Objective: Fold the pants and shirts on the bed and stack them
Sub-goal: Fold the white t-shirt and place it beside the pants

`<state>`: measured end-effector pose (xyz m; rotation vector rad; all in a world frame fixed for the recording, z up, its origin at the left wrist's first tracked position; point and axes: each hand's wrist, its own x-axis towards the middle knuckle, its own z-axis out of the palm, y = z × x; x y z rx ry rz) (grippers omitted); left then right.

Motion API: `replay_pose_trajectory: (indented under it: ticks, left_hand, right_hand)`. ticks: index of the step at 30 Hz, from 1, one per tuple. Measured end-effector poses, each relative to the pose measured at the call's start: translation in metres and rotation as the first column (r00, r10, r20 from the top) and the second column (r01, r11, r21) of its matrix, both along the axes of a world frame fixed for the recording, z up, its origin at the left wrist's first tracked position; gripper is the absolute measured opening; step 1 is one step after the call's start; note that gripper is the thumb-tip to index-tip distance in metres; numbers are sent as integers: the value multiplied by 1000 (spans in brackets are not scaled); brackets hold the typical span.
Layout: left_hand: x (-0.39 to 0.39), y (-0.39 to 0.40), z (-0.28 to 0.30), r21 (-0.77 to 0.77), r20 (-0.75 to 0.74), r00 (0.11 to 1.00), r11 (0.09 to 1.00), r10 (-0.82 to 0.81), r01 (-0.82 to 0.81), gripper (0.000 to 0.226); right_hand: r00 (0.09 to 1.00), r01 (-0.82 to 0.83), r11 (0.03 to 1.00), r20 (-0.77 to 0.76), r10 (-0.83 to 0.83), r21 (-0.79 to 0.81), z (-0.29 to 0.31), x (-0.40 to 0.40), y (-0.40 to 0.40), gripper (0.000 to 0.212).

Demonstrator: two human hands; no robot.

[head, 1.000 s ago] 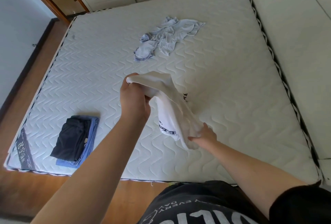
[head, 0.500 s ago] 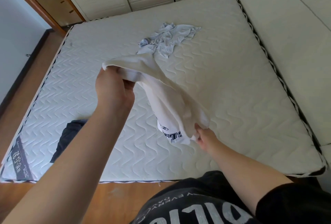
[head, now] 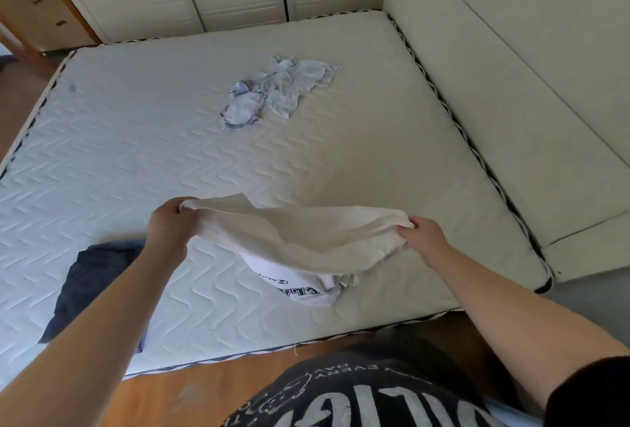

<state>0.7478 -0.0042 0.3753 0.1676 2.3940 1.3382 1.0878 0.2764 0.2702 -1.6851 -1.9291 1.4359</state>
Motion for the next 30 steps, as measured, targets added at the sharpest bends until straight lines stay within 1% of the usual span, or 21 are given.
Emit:
replay_pose_trajectory:
  ticks: [3, 4, 6, 9, 10, 12, 13, 15, 17, 18, 20, 23, 26, 28, 30]
  left_hand:
    - [-16, -20, -23, -129, 5, 999, 991, -42, 42, 19]
    - [-19, -24, -30, -155, 19, 998, 986, -66, 68, 18]
    - [-21, -27, -42, -158, 56, 994, 983, -89, 97, 24]
    - [-15, -23, -52, -73, 143, 986, 992, -89, 100, 29]
    - [-12, -22, -53, -24, 180, 980, 995, -90, 96, 28]
    - [-6, -20, -49, 68, 263, 958, 993, -115, 101, 28]
    - [-3, -20, -47, 101, 302, 942, 988, -144, 118, 28]
    - [2, -19, -44, 141, 359, 910, 976, -208, 168, 30]
    - [7, -19, -42, 155, 382, 890, 966, -251, 206, 35]
    - [10, -19, -42, 168, 392, 881, 962, -265, 215, 36]
    - [15, -19, -42, 213, 420, 864, 955, -278, 204, 36]
    - [20, -22, -43, 296, 476, 833, 943, -281, 149, 35]
    - [23, -25, -43, 341, 507, 819, 935, -270, 97, 34]
    - [23, -26, -43, 360, 518, 815, 930, -260, 68, 33]
    - [22, -29, -43, 367, 524, 816, 929, -243, 41, 32]
  right_hand:
    - [996, -6, 991, -85, -5, -133, 12, 8, -2, 30]
    - [995, -24, 989, -102, 9, -146, 15, 8, -4, 33]
    - [992, -56, 990, -117, 41, -128, 20, 5, -11, 34]
    - [997, -5, 997, -78, 0, -71, 21, -3, -24, 26]
    - [999, 25, 999, -28, -26, -39, 21, -7, -27, 22]
    - [993, 101, 995, 66, -100, -18, 20, -11, -34, 24]
    - [986, 147, 988, 84, -143, -49, 21, -14, -37, 27]
    - [969, 247, 954, 67, -239, -172, 23, -21, -46, 30]
    - [935, 347, 897, 31, -352, -273, 23, -27, -55, 31]
    - [923, 372, 880, 16, -384, -296, 22, -30, -59, 33]
    - [926, 365, 890, 7, -377, -273, 16, -35, -64, 47]
    - [948, 319, 935, 38, -317, -152, 6, -37, -72, 69]
    - [940, 339, 937, 73, -333, -89, 4, -42, -80, 82]
    - [923, 384, 916, 83, -377, -115, 2, -44, -84, 89]
    - [914, 399, 889, 17, -406, -223, -2, -45, -87, 87]
